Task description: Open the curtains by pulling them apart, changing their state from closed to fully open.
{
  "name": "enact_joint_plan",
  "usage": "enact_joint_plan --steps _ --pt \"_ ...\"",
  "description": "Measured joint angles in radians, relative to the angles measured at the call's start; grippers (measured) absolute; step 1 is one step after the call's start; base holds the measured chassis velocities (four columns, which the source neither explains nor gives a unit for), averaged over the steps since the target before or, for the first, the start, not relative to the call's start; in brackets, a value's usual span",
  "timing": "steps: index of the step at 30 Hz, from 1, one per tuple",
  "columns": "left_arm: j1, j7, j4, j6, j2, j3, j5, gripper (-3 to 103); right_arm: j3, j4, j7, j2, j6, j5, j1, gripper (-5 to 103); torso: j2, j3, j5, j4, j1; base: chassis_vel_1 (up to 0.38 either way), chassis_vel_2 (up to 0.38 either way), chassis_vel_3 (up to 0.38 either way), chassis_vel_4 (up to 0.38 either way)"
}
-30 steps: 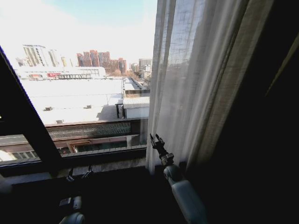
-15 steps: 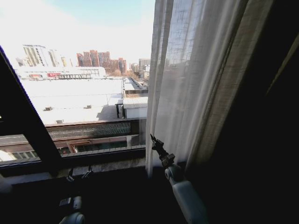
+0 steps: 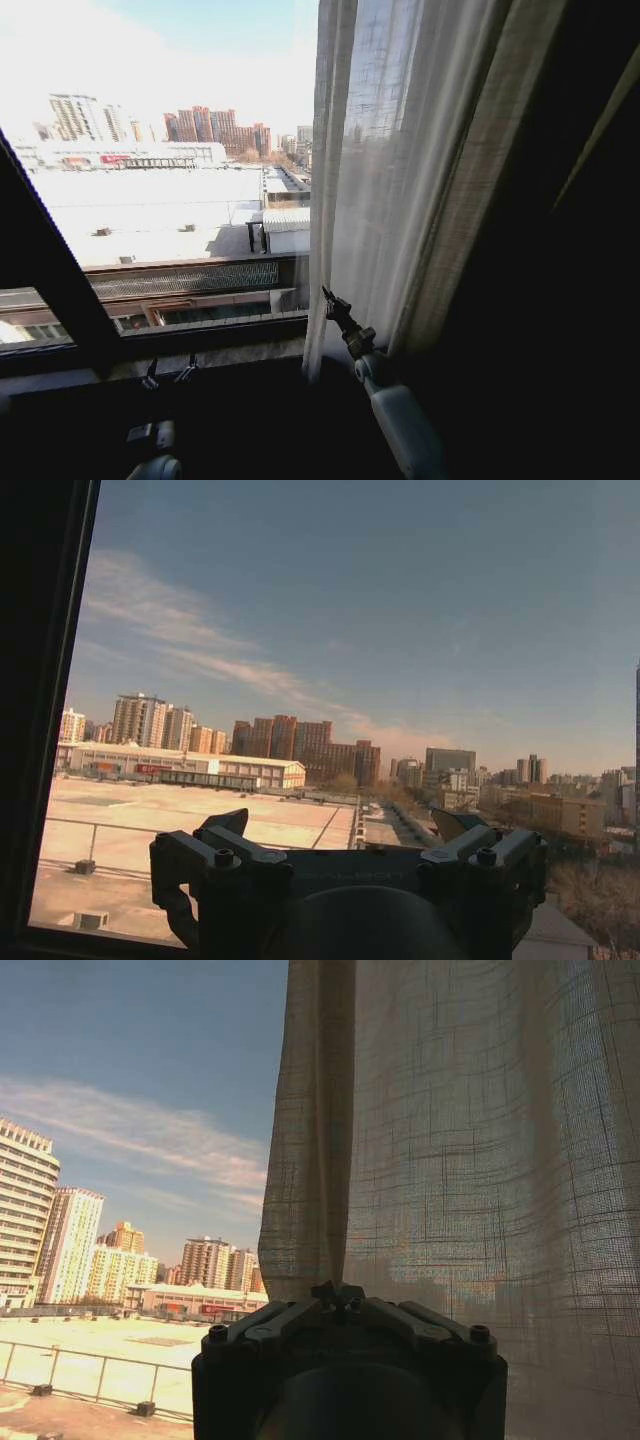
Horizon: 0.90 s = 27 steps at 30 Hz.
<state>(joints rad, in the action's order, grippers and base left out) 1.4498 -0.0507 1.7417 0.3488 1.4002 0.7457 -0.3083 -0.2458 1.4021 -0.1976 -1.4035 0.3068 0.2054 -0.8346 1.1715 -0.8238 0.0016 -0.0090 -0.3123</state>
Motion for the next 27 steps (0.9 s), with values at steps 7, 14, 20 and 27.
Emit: enact_joint_plan --steps 7,14,20,27 --pt "0.0 0.0 0.0 0.0 0.0 0.0 0.0 100 0.0 0.0 -0.005 0.002 0.005 0.003 -0.001 0 0.0 0.0 -0.0007 0.0002 0.0 -0.311 -0.274 0.3 0.299" --pt "0.0 0.0 0.0 0.0 0.0 0.0 0.0 100 0.006 0.0 -0.009 0.003 0.038 0.019 -0.002 0 0.0 0.0 -0.0001 0.0001 0.0 -0.323 -0.335 0.317 0.33" --pt "0.0 0.0 0.0 0.0 0.0 0.0 0.0 100 -0.008 -0.006 -0.032 0.004 0.067 0.009 -0.005 0 0.0 0.0 0.0004 -0.0002 0.0 -0.139 -0.161 0.167 0.131" --pt "0.0 0.0 0.0 0.0 0.0 0.001 0.0 100 -0.014 0.0 -0.055 0.006 0.051 0.011 -0.011 0 0.0 0.0 -0.0006 0.001 0.0 0.005 0.006 -0.005 -0.008"
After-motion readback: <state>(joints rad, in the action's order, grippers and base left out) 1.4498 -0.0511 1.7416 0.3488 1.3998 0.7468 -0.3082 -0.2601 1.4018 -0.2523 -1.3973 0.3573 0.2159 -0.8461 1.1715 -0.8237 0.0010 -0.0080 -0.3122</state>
